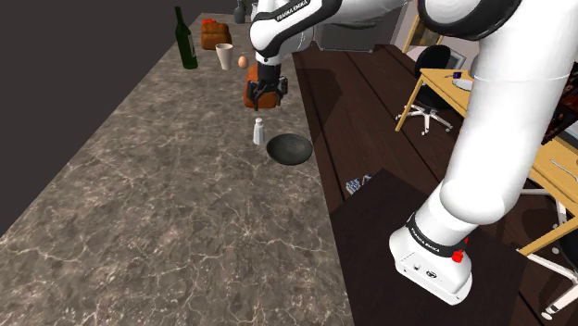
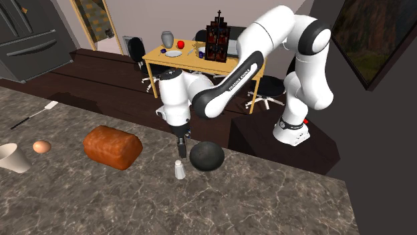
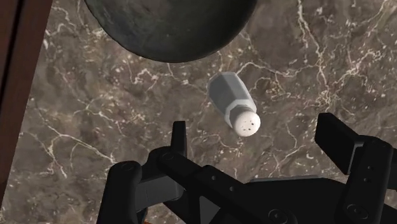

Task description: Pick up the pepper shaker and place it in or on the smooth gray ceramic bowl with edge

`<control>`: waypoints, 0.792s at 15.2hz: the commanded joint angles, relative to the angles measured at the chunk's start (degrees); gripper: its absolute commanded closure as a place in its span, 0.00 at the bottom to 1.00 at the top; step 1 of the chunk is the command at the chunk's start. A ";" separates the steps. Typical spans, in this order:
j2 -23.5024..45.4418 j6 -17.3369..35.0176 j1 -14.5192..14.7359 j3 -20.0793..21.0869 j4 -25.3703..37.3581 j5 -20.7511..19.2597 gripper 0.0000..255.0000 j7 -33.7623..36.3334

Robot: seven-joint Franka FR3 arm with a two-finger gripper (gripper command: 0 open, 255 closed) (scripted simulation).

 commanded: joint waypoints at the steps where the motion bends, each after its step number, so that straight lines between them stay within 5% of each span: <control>1: 4.50 0.15 0.16 -0.02 3.91 -0.05 0.00 0.23; 4: 11.83 -0.83 0.42 -0.10 11.58 -0.17 0.00 0.57; 12: 14.77 3.56 0.69 -0.10 10.14 -0.24 0.00 0.60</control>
